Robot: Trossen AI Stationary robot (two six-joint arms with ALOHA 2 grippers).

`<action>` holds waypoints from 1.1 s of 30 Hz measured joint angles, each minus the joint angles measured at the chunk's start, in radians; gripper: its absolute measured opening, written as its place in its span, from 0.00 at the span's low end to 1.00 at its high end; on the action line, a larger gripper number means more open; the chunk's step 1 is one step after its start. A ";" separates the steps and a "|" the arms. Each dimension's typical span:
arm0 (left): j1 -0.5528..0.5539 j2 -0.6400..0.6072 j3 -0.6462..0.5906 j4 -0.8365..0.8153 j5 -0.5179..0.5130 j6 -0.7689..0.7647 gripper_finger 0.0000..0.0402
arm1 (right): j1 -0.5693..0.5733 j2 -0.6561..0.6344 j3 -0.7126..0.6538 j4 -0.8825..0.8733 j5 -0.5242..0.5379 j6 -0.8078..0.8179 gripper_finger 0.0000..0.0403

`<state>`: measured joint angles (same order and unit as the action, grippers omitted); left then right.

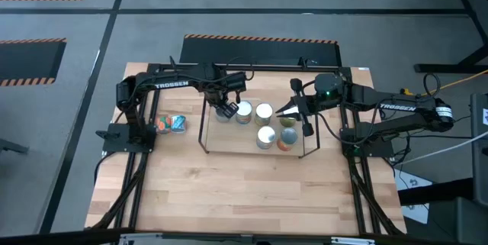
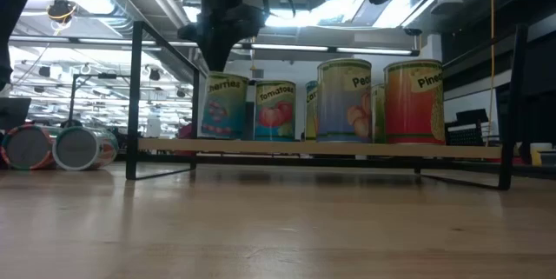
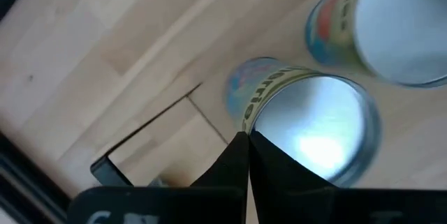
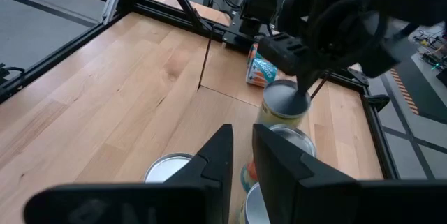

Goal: Pick and place cans onto a shelf
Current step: Put the canned cherries on the shelf, then put the small canned carrots on the shelf

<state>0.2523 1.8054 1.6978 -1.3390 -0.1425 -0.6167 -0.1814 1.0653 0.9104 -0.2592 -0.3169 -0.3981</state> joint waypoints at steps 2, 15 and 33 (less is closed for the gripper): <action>0.000 -0.005 0.002 0.013 -0.004 0.000 0.00 | 0.000 0.000 0.000 0.000 0.000 0.000 0.15; 0.000 -0.003 0.002 0.012 -0.006 -0.001 0.06 | 0.000 0.000 0.000 0.000 0.000 0.000 0.15; 0.000 -0.004 0.002 0.024 -0.057 0.021 0.14 | 0.000 0.000 0.000 0.000 -0.001 0.000 0.15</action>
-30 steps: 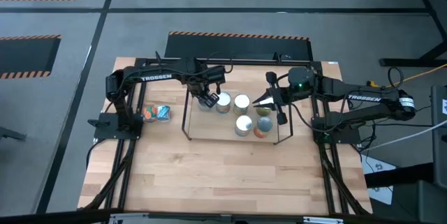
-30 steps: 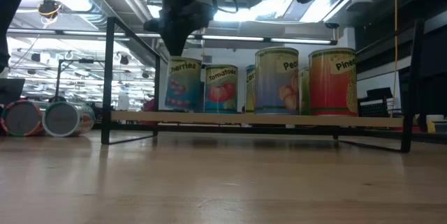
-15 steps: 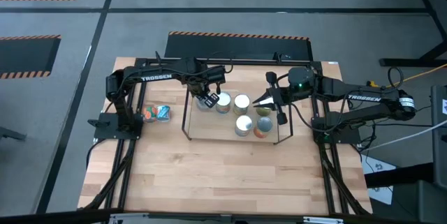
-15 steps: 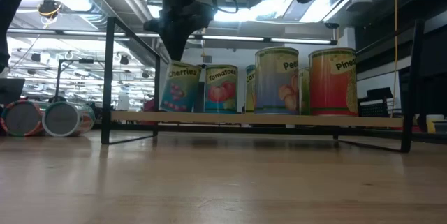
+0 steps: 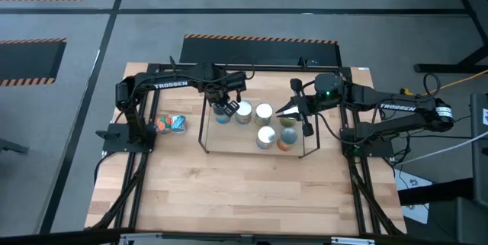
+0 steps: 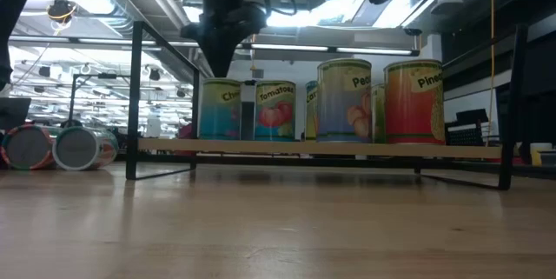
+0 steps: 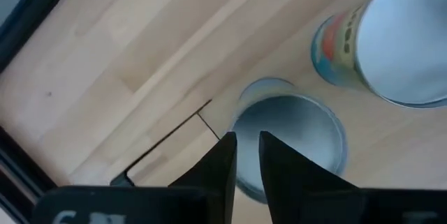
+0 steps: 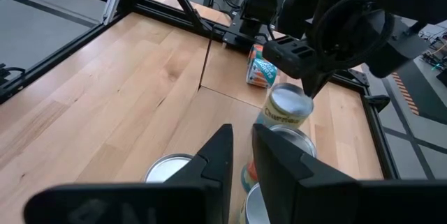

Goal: Pick and place cans onto a shelf
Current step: Put the small canned carrots on the shelf

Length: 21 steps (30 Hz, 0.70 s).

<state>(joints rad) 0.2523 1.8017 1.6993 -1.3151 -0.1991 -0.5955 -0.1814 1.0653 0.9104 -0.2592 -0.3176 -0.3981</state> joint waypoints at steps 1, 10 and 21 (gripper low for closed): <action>0.000 0.000 0.000 0.005 0.002 0.015 0.14 | 0.000 0.000 0.000 0.000 0.000 0.000 0.15; 0.001 0.000 0.000 0.010 0.013 0.030 0.14 | 0.000 0.000 0.000 0.000 0.000 0.000 0.15; 0.002 0.000 0.000 0.010 0.002 0.158 0.14 | 0.000 0.000 0.000 0.000 0.000 0.000 0.15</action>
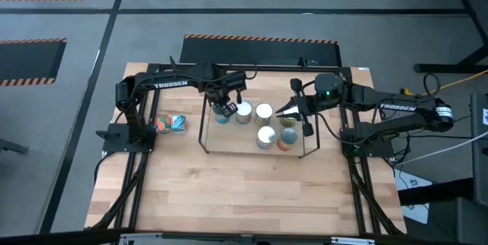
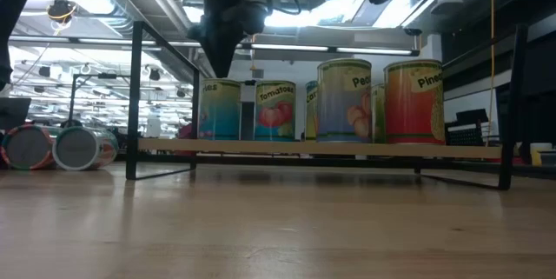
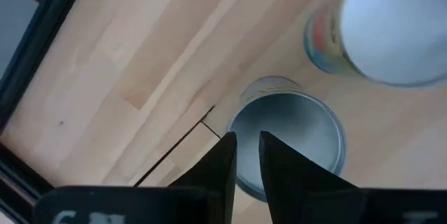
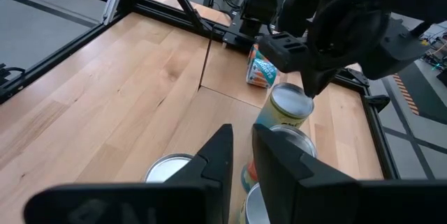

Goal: Pick and place cans onto a shelf
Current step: Put the small canned carrots on the shelf

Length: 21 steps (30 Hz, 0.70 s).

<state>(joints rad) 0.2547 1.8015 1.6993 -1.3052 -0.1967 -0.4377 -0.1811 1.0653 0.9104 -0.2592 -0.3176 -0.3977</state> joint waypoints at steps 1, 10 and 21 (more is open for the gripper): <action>0.000 0.000 0.000 0.000 0.006 0.023 0.14 | 0.000 0.000 0.000 0.000 0.000 0.000 0.15; 0.009 -0.004 0.189 -0.098 0.082 0.193 0.14 | 0.000 0.000 0.000 0.000 0.000 0.000 0.15; 0.014 -0.030 0.425 -0.269 0.068 0.248 0.14 | 0.000 0.000 0.000 0.000 0.001 0.003 0.15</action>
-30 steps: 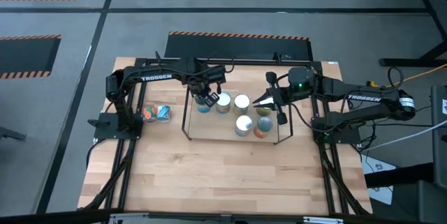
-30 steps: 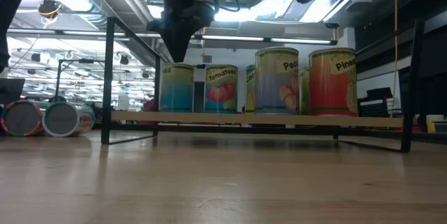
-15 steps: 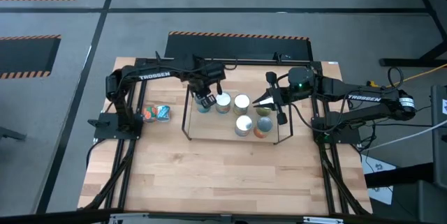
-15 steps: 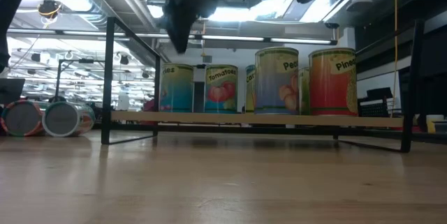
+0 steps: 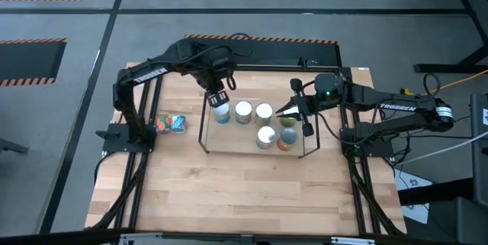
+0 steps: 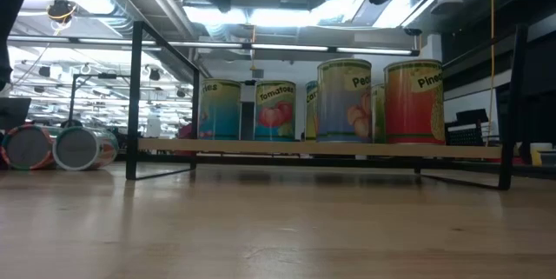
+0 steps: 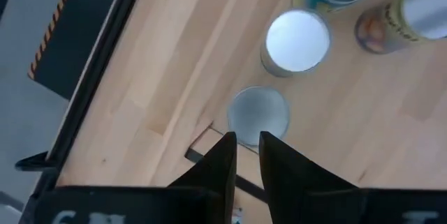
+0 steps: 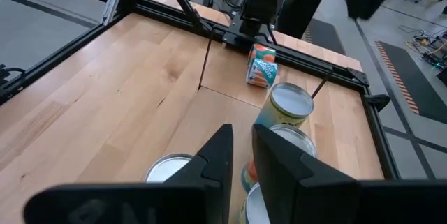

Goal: Pick and place cans onto a shelf
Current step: Put the small canned carrots on the shelf

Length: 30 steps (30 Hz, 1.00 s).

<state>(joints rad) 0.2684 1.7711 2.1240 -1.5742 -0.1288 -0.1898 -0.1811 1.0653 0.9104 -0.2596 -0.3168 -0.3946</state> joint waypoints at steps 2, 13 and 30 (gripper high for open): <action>0.000 -0.015 0.000 0.003 0.009 -0.007 0.14 | 0.000 0.000 0.000 -0.002 0.000 0.000 0.15; 0.054 -0.034 -0.014 0.003 -0.019 -0.012 0.33 | 0.000 0.000 0.000 -0.005 0.000 0.001 0.15; 0.329 -0.447 -0.160 0.004 0.104 0.235 0.33 | 0.000 0.000 0.000 -0.007 0.001 0.001 0.15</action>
<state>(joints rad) 0.5974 1.3243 1.9636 -1.5697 -0.0244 0.0452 -0.1810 1.0653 0.9104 -0.2667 -0.3161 -0.3939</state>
